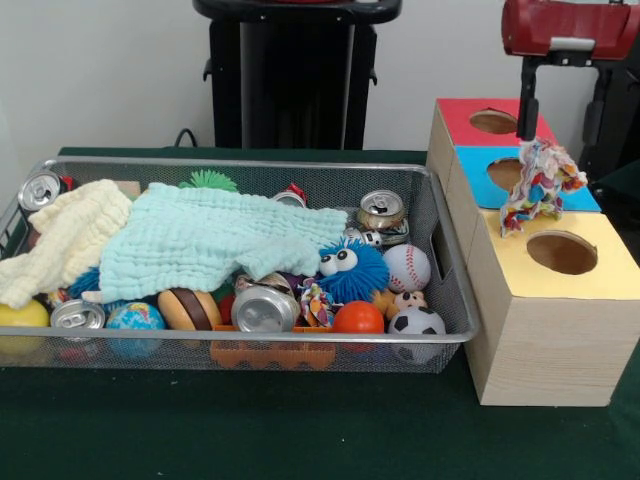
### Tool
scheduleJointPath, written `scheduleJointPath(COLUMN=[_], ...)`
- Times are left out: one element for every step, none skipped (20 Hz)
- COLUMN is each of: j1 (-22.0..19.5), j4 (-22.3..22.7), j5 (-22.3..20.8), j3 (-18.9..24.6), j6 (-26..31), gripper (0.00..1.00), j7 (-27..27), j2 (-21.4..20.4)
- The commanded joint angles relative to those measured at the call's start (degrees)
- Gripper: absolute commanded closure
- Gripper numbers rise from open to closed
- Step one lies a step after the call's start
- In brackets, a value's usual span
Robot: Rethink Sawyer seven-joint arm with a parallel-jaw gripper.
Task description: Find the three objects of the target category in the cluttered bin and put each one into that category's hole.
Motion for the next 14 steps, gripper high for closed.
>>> scheduleJointPath(j1=[-2.91, -3.11, -3.57, -3.73, -3.92, -4.11, -4.35, -4.49, -4.79, -4.91, -5.12, -5.21, -5.4, -5.48], j4=[5.8, 5.92, 6.22, 6.35, 6.55, 6.74, 7.02, 7.18, 7.53, 7.63, 7.73, 7.79, 7.95, 8.02], j5=[-0.71, -0.83, -1.02, -1.05, -1.14, -1.22, -1.38, -1.4, -1.5, -1.51, -1.53, -1.49, -1.44, -1.38], j3=[6.26, 6.47, 6.93, 7.11, 7.33, 7.55, 7.87, 8.04, 8.46, 8.63, 8.85, 8.97, 9.23, 9.37], j6=[-4.9, -5.39, -6.13, -6.46, -6.97, -7.47, -8.27, -8.65, -9.29, -9.56, -9.89, -10.04, -10.44, -10.62], gripper=[0.0, 0.0, 0.0, 0.0, 0.0, 0.0, 0.0, 0.0, 0.0, 0.0, 0.0, 0.0, 0.0, 0.0], j7=[10.97, 10.95, 10.92, 10.99, 11.08, 11.18, 11.34, 11.46, 11.56, 11.59, 11.55, 11.52, 11.56, 11.56], j2=[3.69, 3.83, 3.9, 3.94, 4.03, 4.12, 4.18, 4.23, 4.28, 4.31, 4.36, 4.37, 4.41, 4.45])
